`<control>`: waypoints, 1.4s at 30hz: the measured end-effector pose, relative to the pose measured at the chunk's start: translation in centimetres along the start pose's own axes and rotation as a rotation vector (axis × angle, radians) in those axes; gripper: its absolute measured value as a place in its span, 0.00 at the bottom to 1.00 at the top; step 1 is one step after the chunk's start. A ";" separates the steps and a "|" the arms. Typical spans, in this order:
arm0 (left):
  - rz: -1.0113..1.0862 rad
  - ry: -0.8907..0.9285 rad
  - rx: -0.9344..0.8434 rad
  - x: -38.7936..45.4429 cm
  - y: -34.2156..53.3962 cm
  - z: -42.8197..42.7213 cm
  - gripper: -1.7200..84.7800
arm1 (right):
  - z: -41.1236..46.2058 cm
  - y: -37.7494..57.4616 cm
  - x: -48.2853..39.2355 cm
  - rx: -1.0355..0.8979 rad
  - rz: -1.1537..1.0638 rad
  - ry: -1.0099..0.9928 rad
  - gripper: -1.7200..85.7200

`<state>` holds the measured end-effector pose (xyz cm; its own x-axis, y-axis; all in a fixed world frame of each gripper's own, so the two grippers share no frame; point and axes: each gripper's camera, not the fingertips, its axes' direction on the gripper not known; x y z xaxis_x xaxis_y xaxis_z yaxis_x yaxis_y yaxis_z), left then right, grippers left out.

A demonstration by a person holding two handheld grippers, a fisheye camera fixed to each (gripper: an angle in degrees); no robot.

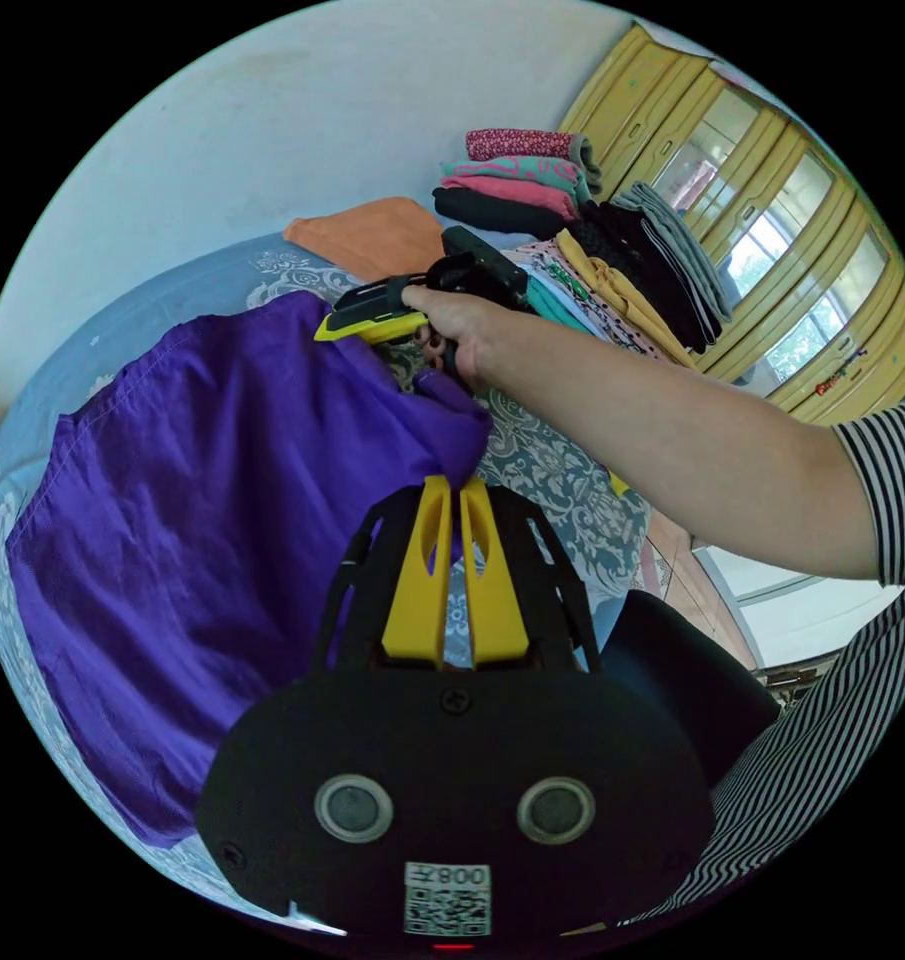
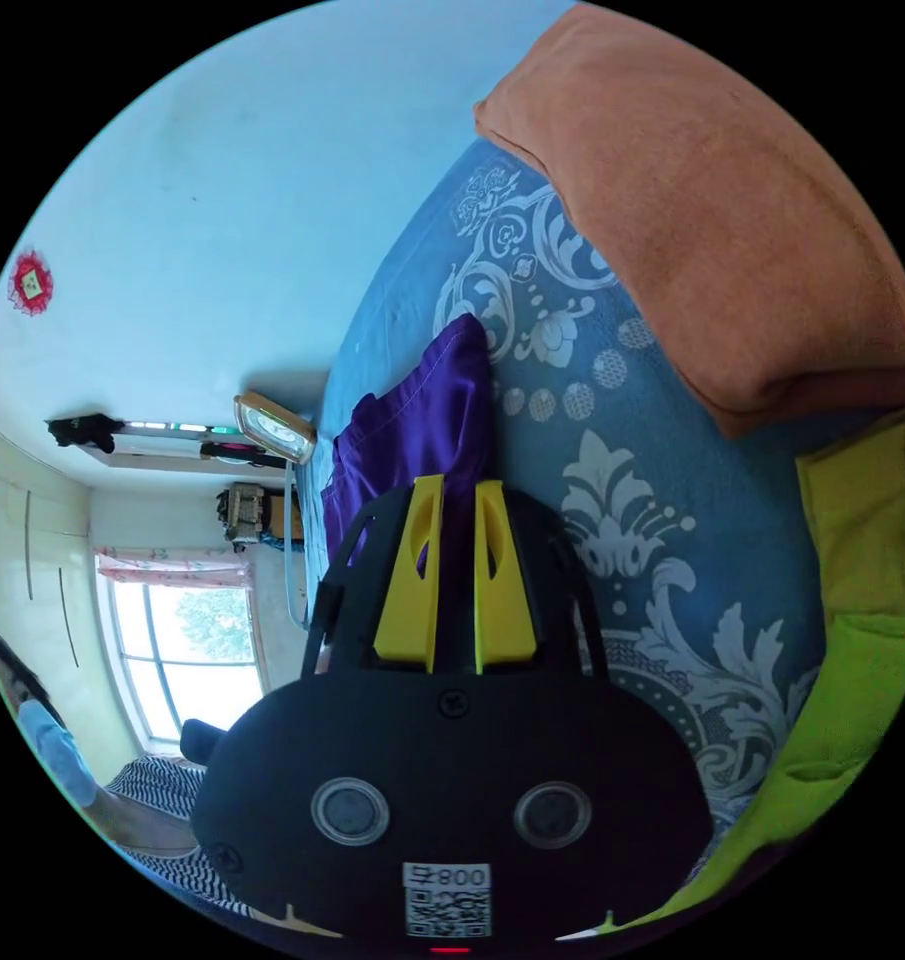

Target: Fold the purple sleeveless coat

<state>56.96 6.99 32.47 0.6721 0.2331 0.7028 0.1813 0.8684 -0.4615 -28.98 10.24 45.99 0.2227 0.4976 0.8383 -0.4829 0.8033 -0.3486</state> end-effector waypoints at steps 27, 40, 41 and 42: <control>-0.457 0.069 0.431 -26.4 26.6 -4.9 0.03 | 9.1 -5.5 -48.5 0.028 -0.455 -0.094 0.03; -0.891 0.200 0.574 -39.3 44.4 1.7 0.03 | 27.1 -4.7 -71.2 -0.267 -0.595 0.128 0.03; -0.921 0.226 0.583 -40.2 45.6 2.5 0.03 | 27.7 -4.6 -72.0 -0.278 -0.599 0.142 0.03; -0.935 0.235 0.585 -40.6 46.1 2.9 0.03 | 28.9 -4.4 -73.5 -0.301 -0.610 0.170 0.03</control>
<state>35.93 38.87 -15.80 0.5783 -0.6512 0.4915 0.3618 0.7446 0.5609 -67.68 -39.34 -1.92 0.5208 -0.0459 0.8524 0.0203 0.9989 0.0414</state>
